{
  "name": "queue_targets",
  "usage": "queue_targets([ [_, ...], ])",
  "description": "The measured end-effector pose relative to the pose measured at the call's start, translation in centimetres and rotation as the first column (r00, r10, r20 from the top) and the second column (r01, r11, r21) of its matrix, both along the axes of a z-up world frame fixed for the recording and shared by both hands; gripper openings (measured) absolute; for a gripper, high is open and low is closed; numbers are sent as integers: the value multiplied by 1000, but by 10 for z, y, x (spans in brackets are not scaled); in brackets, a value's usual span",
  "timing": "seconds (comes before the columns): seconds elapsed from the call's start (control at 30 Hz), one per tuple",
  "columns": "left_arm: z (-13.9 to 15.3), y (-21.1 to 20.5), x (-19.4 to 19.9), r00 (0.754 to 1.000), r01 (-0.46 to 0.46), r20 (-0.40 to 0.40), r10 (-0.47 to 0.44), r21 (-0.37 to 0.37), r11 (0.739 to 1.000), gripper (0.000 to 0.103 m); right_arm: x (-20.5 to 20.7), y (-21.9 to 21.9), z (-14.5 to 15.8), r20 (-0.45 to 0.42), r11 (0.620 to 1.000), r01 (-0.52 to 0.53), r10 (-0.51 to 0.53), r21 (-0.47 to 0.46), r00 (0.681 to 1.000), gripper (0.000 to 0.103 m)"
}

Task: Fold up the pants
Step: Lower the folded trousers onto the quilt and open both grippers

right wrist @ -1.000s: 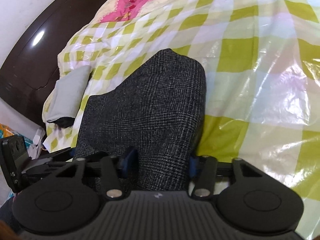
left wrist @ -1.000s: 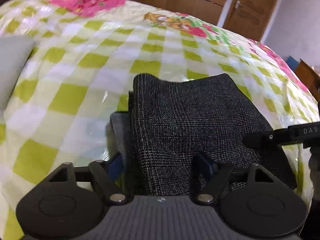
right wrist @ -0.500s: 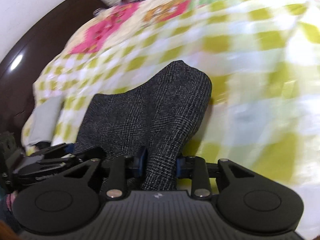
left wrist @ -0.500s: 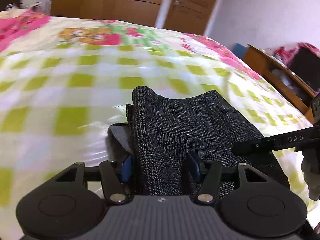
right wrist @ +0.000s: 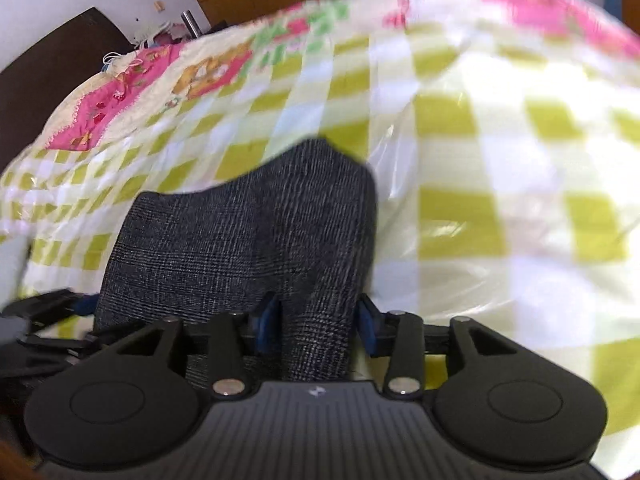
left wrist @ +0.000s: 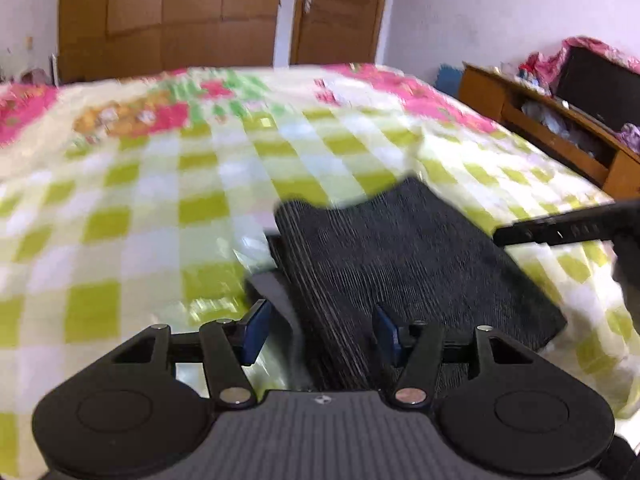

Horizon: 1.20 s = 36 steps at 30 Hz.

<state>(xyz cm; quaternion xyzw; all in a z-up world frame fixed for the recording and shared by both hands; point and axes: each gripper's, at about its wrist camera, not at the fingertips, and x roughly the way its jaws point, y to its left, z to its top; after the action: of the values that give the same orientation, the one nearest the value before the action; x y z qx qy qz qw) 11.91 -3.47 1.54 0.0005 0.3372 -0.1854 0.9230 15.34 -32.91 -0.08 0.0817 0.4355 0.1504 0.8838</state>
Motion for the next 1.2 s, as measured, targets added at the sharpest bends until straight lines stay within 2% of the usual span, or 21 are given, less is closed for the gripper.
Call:
queue_targets([
  [0.1, 9, -2, 15, 999, -44, 16, 44, -15, 999, 68, -19, 5, 17, 121, 996, 24, -14, -82, 993, 45],
  [0.2, 8, -9, 36, 996, -85, 25, 85, -26, 996, 68, -26, 17, 26, 160, 999, -21, 29, -47, 987, 45],
  [0.33, -3, -17, 61, 986, -161, 49, 160, 29, 987, 68, -34, 44, 19, 143, 990, -134, 137, -32, 980, 43],
  [0.4, -14, -16, 73, 979, -205, 15, 205, 82, 975, 72, -36, 49, 8, 118, 987, -155, 157, -29, 980, 43],
  [0.47, -28, -9, 78, 973, -225, -32, 228, 73, 972, 74, -34, 53, -1, 91, 987, -160, 162, -30, 983, 43],
  [0.57, -31, -7, 71, 970, -241, -9, 242, 84, 967, 77, -29, 58, -11, 74, 985, -172, 173, -23, 982, 44],
  [0.7, -16, -8, 53, 969, -245, 44, 242, 113, 963, 76, -38, 69, -8, 84, 983, -182, 184, -28, 979, 45],
  [0.8, -8, -9, 27, 974, -218, 90, 207, 147, 965, 76, -54, 79, 0, 126, 980, -193, 197, -37, 972, 44],
  [0.97, -22, -9, 2, 981, -193, 34, 190, 200, 961, 77, -68, 92, -13, 74, 980, -199, 200, -25, 977, 43],
  [1.2, -15, -8, -24, 980, -199, 18, 199, 189, 962, 76, -82, 93, -2, 99, 994, -106, 109, -33, 989, 43],
])
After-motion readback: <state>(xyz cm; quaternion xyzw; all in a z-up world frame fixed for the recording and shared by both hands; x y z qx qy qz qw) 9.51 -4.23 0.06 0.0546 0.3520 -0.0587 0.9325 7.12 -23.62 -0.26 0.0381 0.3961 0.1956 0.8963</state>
